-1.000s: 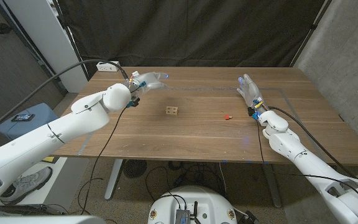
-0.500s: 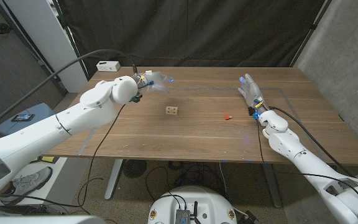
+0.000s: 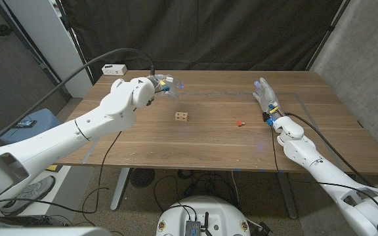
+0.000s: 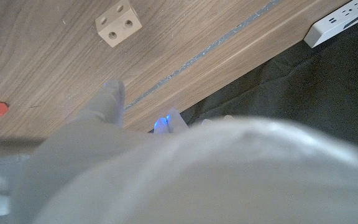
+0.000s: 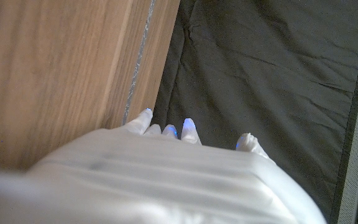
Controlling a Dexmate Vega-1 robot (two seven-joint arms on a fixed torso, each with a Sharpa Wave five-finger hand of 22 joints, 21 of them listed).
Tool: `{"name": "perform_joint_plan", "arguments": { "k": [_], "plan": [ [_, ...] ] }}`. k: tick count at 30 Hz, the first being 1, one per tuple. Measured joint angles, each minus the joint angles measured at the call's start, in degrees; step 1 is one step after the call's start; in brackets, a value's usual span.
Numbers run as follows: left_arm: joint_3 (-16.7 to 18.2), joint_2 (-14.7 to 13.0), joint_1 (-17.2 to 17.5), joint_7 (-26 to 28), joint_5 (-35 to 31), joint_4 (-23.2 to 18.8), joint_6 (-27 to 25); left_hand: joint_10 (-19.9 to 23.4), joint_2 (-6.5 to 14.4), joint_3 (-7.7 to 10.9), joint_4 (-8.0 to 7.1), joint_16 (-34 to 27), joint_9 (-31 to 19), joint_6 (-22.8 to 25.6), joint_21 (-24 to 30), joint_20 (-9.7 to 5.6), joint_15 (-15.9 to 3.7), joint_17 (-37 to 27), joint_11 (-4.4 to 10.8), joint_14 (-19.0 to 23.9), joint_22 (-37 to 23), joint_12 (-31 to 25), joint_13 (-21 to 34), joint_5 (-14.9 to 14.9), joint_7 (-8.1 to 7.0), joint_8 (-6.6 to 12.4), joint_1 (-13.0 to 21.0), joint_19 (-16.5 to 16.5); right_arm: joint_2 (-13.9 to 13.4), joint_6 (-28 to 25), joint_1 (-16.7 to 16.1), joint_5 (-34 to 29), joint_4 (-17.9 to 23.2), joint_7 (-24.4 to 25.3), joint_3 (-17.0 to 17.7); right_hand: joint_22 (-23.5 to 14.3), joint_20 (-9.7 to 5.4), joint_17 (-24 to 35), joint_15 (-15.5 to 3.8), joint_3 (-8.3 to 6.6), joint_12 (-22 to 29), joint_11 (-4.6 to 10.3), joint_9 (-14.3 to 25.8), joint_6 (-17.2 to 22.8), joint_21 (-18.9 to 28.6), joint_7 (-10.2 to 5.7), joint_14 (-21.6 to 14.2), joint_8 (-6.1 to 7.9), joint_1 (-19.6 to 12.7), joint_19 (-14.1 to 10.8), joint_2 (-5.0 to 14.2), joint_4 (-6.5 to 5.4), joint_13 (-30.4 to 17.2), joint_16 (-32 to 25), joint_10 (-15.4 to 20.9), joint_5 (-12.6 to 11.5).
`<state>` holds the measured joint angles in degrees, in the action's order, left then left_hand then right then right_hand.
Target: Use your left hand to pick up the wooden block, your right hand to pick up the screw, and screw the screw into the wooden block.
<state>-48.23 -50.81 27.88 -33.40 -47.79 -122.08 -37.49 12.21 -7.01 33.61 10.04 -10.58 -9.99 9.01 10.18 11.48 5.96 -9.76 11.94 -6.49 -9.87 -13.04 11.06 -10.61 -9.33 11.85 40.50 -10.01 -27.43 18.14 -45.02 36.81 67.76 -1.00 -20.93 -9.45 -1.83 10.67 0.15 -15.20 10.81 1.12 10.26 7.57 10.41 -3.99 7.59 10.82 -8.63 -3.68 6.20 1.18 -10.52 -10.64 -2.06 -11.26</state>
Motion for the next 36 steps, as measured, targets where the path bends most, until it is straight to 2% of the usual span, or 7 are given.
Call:
{"name": "perform_joint_plan", "arguments": {
  "k": [5, 11, 18, 25, 30, 36],
  "plan": [
    [-0.48, 2.13, 0.3, -2.69, -5.06, 1.25, -0.47, 0.21, -0.25, -0.31, -0.14, -0.24, 0.0, 0.23, 0.24, 0.0, 2.41, 0.17, -0.12, 1.37, -0.15, 0.0, 0.0, 0.0, 0.22, 0.0, 1.39, 0.0, 0.01, -0.22, -0.25, -0.1, 0.29, 0.57, 0.04, 0.0, 0.32, 0.0, 0.38, 0.0, 0.0, 0.0, 0.0, 0.0, 0.0, 0.0, 0.2, 0.0, 0.0, 0.32, 0.0, 0.0, 0.0, 0.0, 0.0, 0.0],
    [-0.56, 4.37, 1.0, -5.06, -9.48, 2.93, -0.34, 0.67, -0.47, -0.66, -0.2, -0.24, 0.0, 0.23, 0.24, 0.24, 4.0, 0.16, -0.06, 1.52, -0.15, 0.0, 0.0, 0.0, 0.22, 0.0, 2.25, -0.24, 0.08, -0.4, -0.4, -0.22, 0.45, 1.08, 0.05, 0.0, 0.32, 0.15, 0.37, 0.0, 0.0, 0.0, 0.0, 0.0, 0.0, 0.0, 0.2, 0.0, 0.0, 0.32, 0.0, 0.0, 0.0, 0.0, 0.0, 0.0],
    [-0.55, 6.65, 1.71, -6.98, -13.05, 4.9, 1.03, 0.67, -0.43, -0.76, -0.18, -0.13, 0.0, 0.23, 0.24, 0.51, 4.31, 0.16, -0.06, 1.2, -0.15, 0.0, -0.01, 0.0, 0.22, 0.01, 2.88, -0.1, 0.3, -0.53, -0.41, -0.42, 0.46, 1.38, 0.0, 0.0, 0.32, 0.14, 0.37, 0.0, 0.0, 0.0, 0.0, 0.0, 0.0, 0.0, 0.2, 0.0, 0.0, 0.32, 0.0, 0.0, 0.0, 0.0, 0.0, 0.0],
    [-0.38, 9.01, 2.43, -7.47, -14.92, 7.1, 2.01, 1.3, -0.74, -1.7, -0.34, 0.0, 0.0, 1.21, 0.24, 0.51, 4.59, 0.16, 0.1, 0.91, -0.15, 0.37, -0.01, 0.27, -0.47, 0.03, 4.05, -0.1, 0.52, -0.53, 0.01, -0.68, -0.07, 1.15, -0.31, 0.0, 0.62, 0.14, 0.37, 0.0, 0.0, 0.0, 0.0, -0.23, 0.0, -0.23, 0.2, 0.0, 0.0, 0.62, 0.0, 0.0, 0.0, 0.0, 0.0, 0.0],
    [-0.38, 10.15, 2.65, -7.99, -16.25, 8.54, 2.72, 1.82, -0.66, -1.93, -0.51, 0.0, 0.0, 1.8, 0.24, 0.51, 3.52, 0.16, 0.22, 1.15, -0.14, 0.41, -0.01, 0.27, -0.49, 0.03, 4.13, -0.1, 0.59, -0.53, 0.4, -0.9, -0.43, 1.0, -0.58, 0.0, 0.62, 0.14, 0.36, 0.01, 0.0, 0.0, 0.0, -0.23, 0.0, -0.22, 0.2, 0.0, 0.0, 0.62, 0.0, -0.01, 0.0, 0.0, 0.0, 0.0],
    [-0.46, 11.4, 3.02, -8.13, -17.32, 10.29, 3.48, 2.78, -0.43, -2.26, -0.85, 0.0, 0.0, 2.92, 0.24, 0.5, 3.27, 0.15, 0.14, 1.69, -0.14, 0.42, -0.01, 0.27, -0.43, 0.27, 4.35, -0.1, 0.6, -0.55, 0.62, -1.12, -0.59, 0.98, -0.71, 0.0, 0.62, 0.14, 0.36, 0.01, 0.0, 0.0, 0.0, -0.23, 0.0, -0.22, 0.2, 0.0, 0.0, 0.62, 0.0, -0.01, 0.0, 0.0, 0.0, 0.0]
  ]
}}
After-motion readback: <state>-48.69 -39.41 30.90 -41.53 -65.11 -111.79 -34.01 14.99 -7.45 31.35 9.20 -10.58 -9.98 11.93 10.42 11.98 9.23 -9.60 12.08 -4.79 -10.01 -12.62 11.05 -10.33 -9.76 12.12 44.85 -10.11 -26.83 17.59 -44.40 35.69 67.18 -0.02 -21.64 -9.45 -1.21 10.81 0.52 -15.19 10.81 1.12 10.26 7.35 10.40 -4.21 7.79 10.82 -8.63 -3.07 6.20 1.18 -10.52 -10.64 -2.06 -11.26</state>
